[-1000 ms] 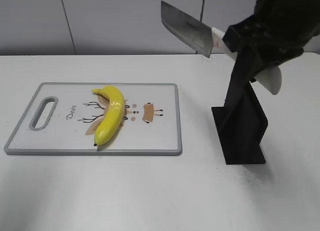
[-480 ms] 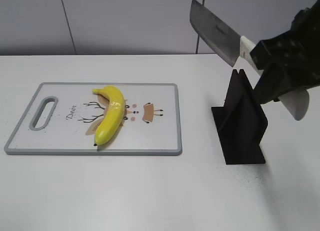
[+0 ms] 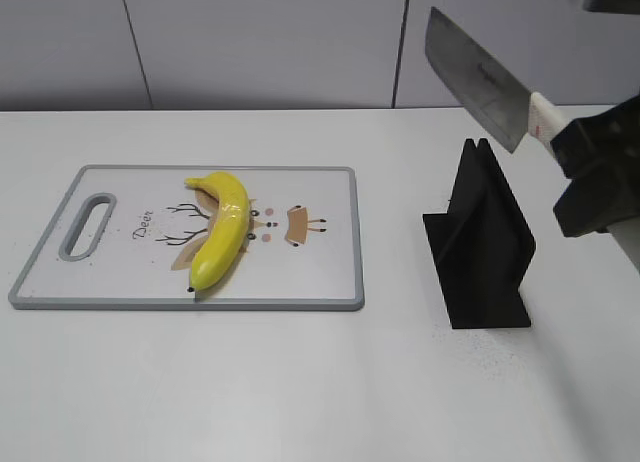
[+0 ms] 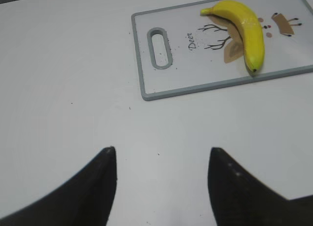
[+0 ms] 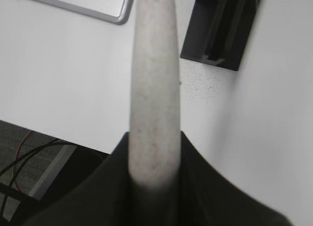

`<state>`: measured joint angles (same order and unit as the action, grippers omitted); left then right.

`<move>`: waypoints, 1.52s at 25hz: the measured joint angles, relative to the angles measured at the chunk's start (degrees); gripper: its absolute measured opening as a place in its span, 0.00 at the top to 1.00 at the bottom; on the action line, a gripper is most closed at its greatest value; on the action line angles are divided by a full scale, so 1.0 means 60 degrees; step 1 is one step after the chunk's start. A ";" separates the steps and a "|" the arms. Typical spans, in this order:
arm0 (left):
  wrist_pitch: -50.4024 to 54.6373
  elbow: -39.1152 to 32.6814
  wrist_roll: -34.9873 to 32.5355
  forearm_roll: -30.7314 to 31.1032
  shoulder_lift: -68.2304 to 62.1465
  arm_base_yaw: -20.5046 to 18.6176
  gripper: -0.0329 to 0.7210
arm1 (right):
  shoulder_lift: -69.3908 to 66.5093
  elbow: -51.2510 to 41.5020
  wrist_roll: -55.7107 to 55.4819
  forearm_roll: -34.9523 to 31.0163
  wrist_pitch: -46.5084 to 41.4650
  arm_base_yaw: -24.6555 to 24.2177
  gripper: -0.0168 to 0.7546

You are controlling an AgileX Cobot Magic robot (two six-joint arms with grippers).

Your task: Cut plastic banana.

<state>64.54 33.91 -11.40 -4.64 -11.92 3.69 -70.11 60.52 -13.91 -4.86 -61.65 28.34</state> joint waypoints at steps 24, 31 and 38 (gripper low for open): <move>-0.0797 -0.0852 0.0027 -0.0167 0.1820 0.0000 0.22 | -0.0277 -0.0433 -0.2296 0.1518 0.1346 0.0000 0.75; -0.0815 -0.0852 0.0027 -0.0157 0.1820 0.0000 0.22 | -0.1292 -0.0433 -0.2328 0.1579 0.1609 0.0000 0.75; -0.0824 -0.0852 0.0027 -0.0157 0.1820 0.0000 0.22 | -0.1876 -0.0433 -0.2458 0.1893 0.1740 0.0000 0.75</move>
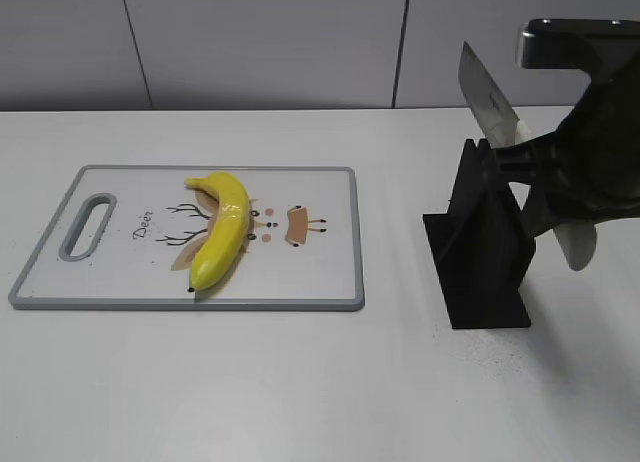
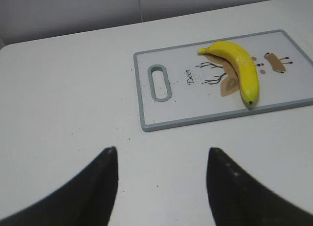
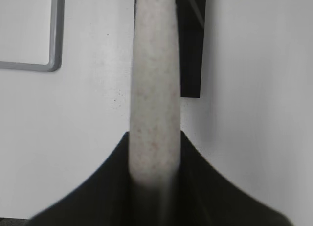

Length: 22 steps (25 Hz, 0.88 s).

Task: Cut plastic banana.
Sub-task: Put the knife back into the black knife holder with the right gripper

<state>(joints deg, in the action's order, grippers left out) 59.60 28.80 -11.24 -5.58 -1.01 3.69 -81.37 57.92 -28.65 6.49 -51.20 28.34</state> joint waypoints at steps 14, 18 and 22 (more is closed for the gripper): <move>0.0000 0.0000 0.0000 0.0006 0.0000 0.0000 0.22 | -0.0178 -0.0626 -0.0491 0.0422 0.0646 0.0000 0.75; 0.0000 0.0000 0.0000 0.0006 0.0000 0.0000 0.22 | -0.0191 -0.0995 -0.0613 0.0422 0.0922 0.0000 0.75; 0.0000 0.0000 0.0000 0.0006 0.0000 0.0000 0.22 | -0.0190 -0.1035 -0.0654 0.0422 0.1161 0.0000 0.75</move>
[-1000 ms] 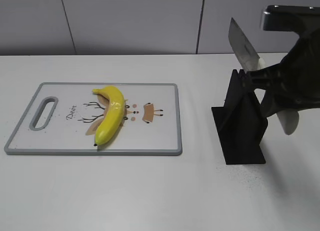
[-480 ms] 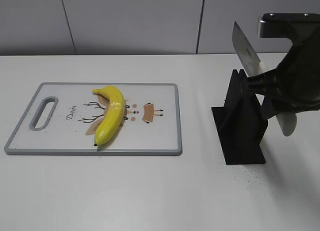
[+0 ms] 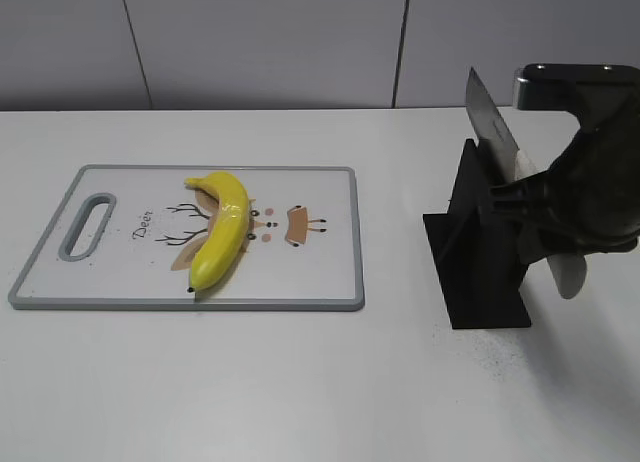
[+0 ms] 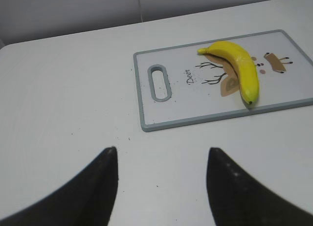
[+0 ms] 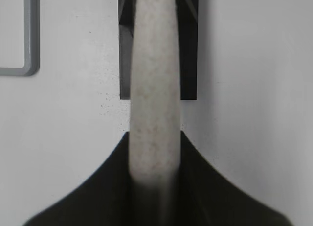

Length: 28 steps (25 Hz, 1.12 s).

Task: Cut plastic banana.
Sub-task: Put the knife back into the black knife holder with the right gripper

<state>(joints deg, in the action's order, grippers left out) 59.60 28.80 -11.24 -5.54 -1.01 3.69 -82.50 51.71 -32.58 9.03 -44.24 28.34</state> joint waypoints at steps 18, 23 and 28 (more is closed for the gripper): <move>0.0000 0.0000 0.0000 0.0000 0.0000 0.0000 0.22 | -0.0543 0.0000 -0.0017 -0.0140 -0.0279 0.0000 0.75; 0.0000 0.0000 0.0000 0.0000 0.0000 0.0000 0.22 | -0.0543 0.0000 0.0303 -0.0334 -0.0461 0.0000 0.66; 0.0000 0.0000 0.0000 0.0000 0.0000 0.0000 0.22 | -0.0543 0.0000 0.0391 -0.0380 -0.0482 0.0000 0.38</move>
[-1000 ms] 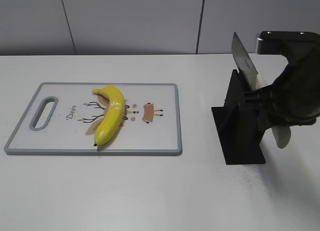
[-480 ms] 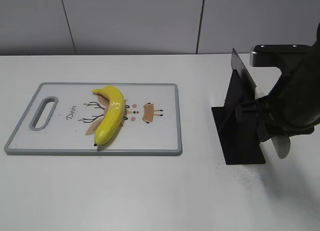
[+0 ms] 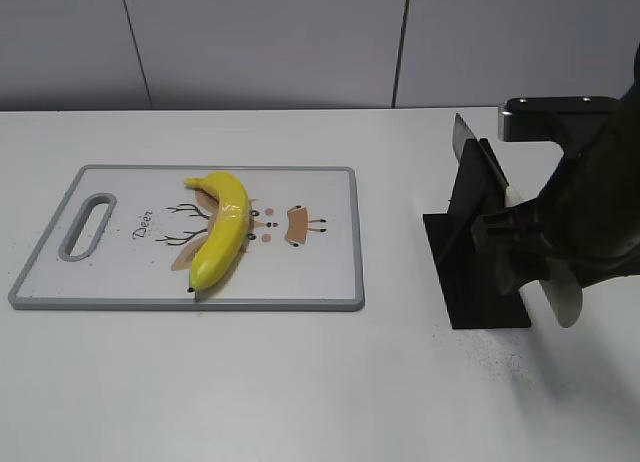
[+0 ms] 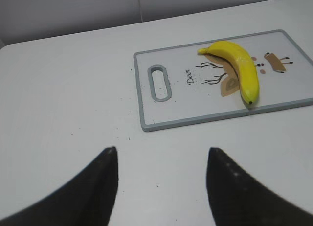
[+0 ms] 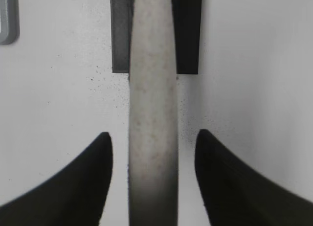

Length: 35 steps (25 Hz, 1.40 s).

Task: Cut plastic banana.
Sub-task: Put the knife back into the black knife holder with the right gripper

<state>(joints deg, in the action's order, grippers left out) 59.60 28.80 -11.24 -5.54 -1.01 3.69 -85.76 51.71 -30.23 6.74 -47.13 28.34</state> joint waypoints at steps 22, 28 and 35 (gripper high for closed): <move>0.0000 0.0000 0.0000 -0.0009 0.0000 0.0000 0.12 | 0.4262 0.0383 0.3011 -0.0012 -0.0391 0.0000 0.19; 0.0000 0.0000 0.0000 -0.0029 0.0000 0.0000 0.10 | 0.6501 -0.1357 0.3768 -0.0012 -0.0418 0.0000 0.21; 0.0000 0.0000 0.0000 -0.0038 0.0000 0.0000 0.12 | 0.8841 -0.3344 0.3844 -0.0012 -0.0452 0.0000 0.21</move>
<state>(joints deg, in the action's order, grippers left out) 59.60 28.80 -11.24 -5.77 -1.01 3.69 -32.72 31.64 -7.17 6.67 -49.84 28.34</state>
